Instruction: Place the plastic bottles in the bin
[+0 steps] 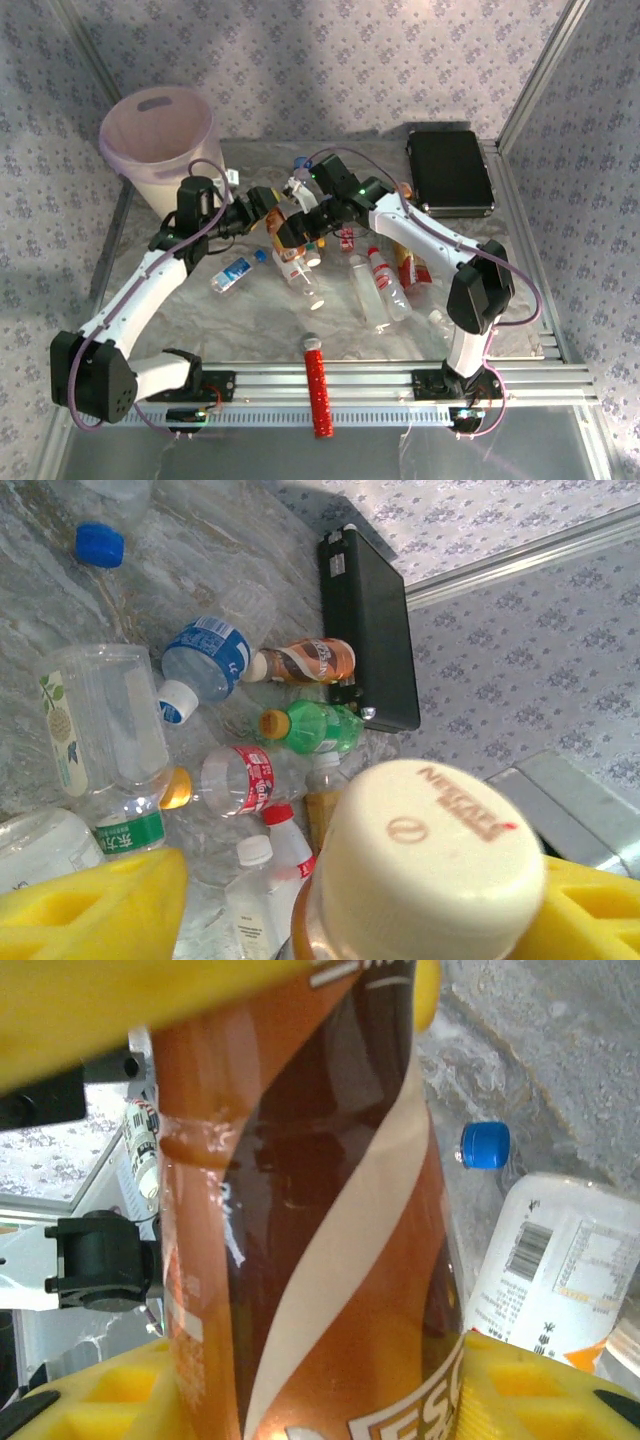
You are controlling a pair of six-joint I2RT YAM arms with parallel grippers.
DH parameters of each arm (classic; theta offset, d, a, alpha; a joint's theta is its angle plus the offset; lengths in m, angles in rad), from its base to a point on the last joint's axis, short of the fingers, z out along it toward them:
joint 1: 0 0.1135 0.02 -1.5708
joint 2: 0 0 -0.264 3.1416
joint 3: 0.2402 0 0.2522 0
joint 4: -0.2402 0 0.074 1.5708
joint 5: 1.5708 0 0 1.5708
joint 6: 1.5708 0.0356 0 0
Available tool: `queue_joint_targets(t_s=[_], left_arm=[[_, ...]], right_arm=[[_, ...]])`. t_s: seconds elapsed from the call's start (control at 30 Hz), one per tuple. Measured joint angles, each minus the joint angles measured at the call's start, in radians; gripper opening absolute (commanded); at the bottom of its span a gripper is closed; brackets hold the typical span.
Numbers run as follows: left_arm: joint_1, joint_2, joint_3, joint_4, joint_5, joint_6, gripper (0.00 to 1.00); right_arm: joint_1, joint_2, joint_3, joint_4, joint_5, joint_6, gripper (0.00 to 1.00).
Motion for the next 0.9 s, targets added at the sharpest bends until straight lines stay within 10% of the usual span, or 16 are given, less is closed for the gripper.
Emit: queue_joint_targets(t_s=[0.5,0.9], left_arm=[[-0.01,0.027,0.013,0.037,0.01,0.011,0.34],[-0.007,0.06,0.1,-0.034,-0.005,0.031,0.29]], right_arm=[[-0.003,0.0,-0.001,0.025,0.011,0.015,0.53],[-0.023,-0.029,0.006,-0.014,0.021,-0.026,0.93]])
